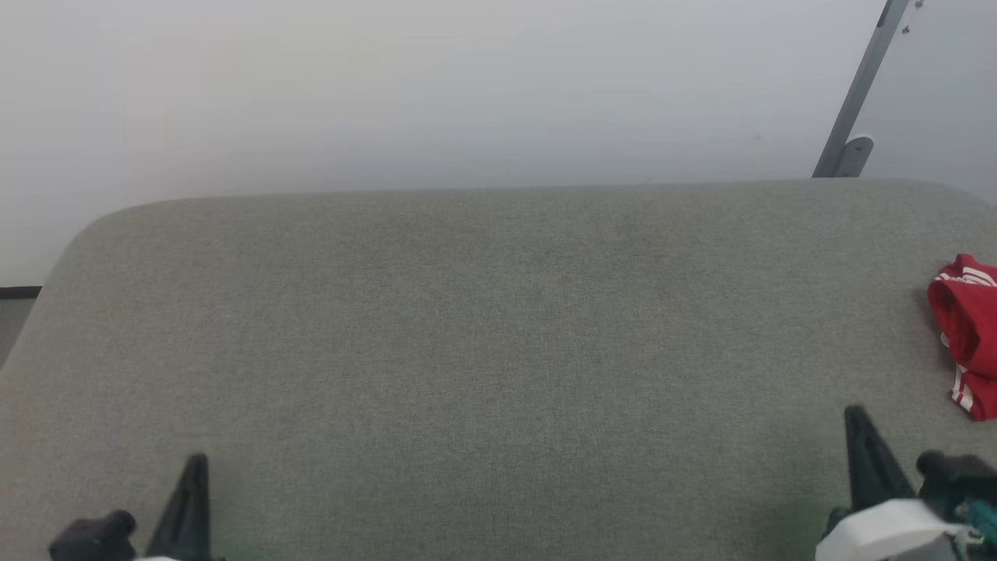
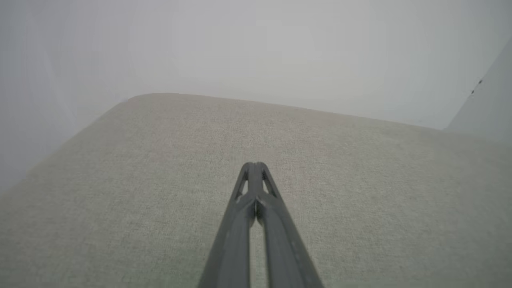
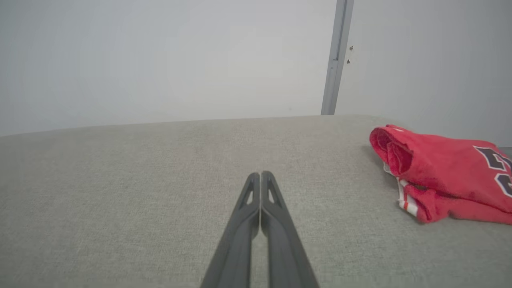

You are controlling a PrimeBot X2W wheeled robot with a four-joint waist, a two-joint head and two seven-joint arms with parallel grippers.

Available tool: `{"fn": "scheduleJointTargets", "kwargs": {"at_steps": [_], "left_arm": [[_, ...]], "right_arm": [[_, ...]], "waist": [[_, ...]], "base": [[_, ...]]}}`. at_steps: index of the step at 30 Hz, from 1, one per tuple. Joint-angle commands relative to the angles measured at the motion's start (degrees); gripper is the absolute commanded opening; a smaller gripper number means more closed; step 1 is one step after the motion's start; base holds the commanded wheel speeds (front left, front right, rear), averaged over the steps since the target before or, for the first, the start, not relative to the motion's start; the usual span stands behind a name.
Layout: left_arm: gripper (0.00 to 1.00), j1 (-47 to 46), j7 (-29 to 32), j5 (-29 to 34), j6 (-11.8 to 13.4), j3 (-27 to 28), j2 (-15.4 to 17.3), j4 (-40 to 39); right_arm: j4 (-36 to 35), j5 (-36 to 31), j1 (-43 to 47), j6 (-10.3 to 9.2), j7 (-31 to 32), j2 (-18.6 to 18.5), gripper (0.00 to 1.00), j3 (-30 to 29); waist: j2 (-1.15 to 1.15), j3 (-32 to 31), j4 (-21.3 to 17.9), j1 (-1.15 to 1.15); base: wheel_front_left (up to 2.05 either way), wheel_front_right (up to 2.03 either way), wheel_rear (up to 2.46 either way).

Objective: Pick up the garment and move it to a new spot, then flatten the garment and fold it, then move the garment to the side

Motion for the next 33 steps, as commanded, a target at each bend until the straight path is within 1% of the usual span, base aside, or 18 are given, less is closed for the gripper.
{"fn": "scheduleJointTargets", "kwargs": {"at_steps": [1,12,13,33], "left_arm": [[0.00,-0.2,0.4,-1.3,0.0,0.0,-0.3,0.2],[0.00,-1.9,3.6,-11.7,0.0,0.1,-1.8,-0.1],[0.00,-1.9,3.6,-11.7,0.0,0.1,-1.8,-0.1],[0.00,-4.6,8.3,-27.7,0.0,0.1,-4.0,-0.5]], "right_arm": [[0.4,1.4,-0.2,0.00,0.6,0.1,0.00,-0.2],[-0.2,13.9,-1.1,0.00,3.7,0.5,0.00,0.3],[-0.2,13.9,-1.1,0.00,3.7,0.5,0.00,0.3],[-1.2,32.8,-2.5,0.00,8.2,1.2,0.00,1.1]], "waist": [[0.00,0.0,0.0,0.00],[0.00,0.2,0.0,0.00],[0.00,0.2,0.0,0.00],[0.00,0.5,0.0,0.00]], "base": [[0.00,0.00,0.00],[0.00,0.00,0.00],[0.00,0.00,0.00],[0.00,0.00,0.00]]}}
